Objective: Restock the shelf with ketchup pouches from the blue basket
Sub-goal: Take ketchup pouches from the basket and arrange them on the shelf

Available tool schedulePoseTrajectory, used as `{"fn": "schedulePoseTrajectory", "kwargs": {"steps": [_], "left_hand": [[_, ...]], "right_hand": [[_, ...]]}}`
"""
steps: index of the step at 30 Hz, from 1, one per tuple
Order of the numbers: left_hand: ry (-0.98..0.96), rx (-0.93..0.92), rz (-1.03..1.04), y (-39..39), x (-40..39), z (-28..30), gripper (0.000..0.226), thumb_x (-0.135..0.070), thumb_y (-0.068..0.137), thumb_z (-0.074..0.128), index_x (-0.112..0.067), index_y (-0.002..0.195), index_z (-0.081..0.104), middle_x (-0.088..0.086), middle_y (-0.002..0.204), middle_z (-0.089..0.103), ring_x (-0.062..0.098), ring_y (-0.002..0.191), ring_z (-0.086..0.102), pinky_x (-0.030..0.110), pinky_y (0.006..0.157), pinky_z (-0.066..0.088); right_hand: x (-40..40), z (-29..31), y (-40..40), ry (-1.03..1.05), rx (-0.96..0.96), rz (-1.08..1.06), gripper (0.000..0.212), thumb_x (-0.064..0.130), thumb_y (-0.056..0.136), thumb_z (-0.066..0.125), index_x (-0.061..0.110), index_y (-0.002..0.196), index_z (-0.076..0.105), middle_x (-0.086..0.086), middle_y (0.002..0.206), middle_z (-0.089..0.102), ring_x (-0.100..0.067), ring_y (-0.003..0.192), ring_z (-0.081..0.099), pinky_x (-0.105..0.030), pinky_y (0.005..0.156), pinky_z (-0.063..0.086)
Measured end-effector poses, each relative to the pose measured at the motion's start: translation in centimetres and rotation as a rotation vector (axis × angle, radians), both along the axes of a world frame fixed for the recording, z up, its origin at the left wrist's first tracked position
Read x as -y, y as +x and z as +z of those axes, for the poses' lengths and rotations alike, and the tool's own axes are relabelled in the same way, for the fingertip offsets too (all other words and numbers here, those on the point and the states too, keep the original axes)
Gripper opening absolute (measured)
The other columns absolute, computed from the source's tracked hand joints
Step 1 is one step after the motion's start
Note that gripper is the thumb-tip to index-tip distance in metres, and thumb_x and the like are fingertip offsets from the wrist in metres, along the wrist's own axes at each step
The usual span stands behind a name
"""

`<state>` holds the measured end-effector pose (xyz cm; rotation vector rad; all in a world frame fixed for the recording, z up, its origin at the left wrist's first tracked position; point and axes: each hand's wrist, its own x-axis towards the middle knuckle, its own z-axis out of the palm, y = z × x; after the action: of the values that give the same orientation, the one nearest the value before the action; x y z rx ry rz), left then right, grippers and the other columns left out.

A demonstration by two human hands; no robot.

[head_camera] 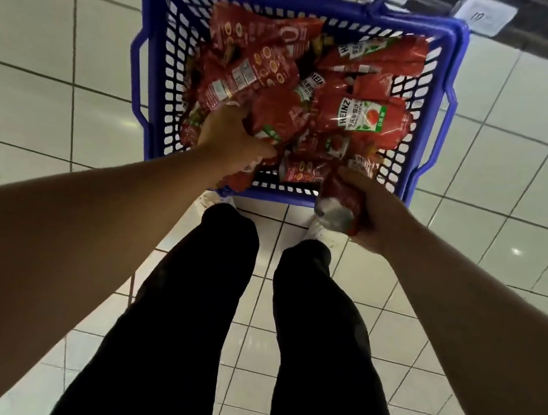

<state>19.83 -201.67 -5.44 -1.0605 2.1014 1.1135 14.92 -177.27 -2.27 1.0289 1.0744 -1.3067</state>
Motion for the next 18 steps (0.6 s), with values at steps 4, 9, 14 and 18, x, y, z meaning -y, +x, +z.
{"fn": "schedulePoseTrajectory", "kwargs": {"steps": [4,9,14,18], "left_hand": [[0.478,-0.079,0.474,-1.1,-1.2,8.1,0.050,-0.017,0.059,0.088,-0.011,0.106,0.074,0.009,0.099,0.078,0.031,0.089,0.076,0.055,0.087,0.059],[0.943,-0.200,0.762,-2.0,-2.4,21.0,0.037,-0.007,0.084,0.064,-0.004,0.120,0.057,0.023,0.119,0.058,0.040,0.109,0.059,0.069,0.109,0.036],[1.021,-0.394,0.864,-3.1,-4.5,34.5,0.033,-0.014,0.100,0.046,-0.002,0.131,0.049,0.026,0.129,0.051,0.040,0.120,0.049,0.059,0.114,0.036],[0.979,-0.484,0.858,-3.4,-5.9,43.4,0.014,-0.015,0.095,0.062,-0.005,0.105,0.062,0.011,0.094,0.068,0.026,0.091,0.067,0.038,0.080,0.056]], "right_hand": [[0.3,6.9,1.4,-0.147,-0.123,-0.101,0.041,0.015,0.075,0.077,0.014,0.113,0.061,-0.005,0.085,0.074,-0.022,0.074,0.073,-0.044,0.067,0.060],[1.8,18.1,0.5,-0.234,-0.357,-0.143,0.047,0.012,0.075,0.070,0.009,0.121,0.061,-0.010,0.102,0.072,-0.027,0.091,0.072,-0.041,0.075,0.058],[1.8,29.8,-2.4,-0.293,-0.614,-0.153,0.025,0.000,0.079,0.067,0.014,0.098,0.072,-0.006,0.092,0.075,-0.025,0.085,0.073,-0.038,0.073,0.059],[1.6,38.1,-4.8,-0.257,-0.818,-0.033,0.019,-0.002,0.079,0.071,0.008,0.095,0.068,-0.009,0.087,0.072,-0.026,0.079,0.070,-0.040,0.077,0.058]]}}
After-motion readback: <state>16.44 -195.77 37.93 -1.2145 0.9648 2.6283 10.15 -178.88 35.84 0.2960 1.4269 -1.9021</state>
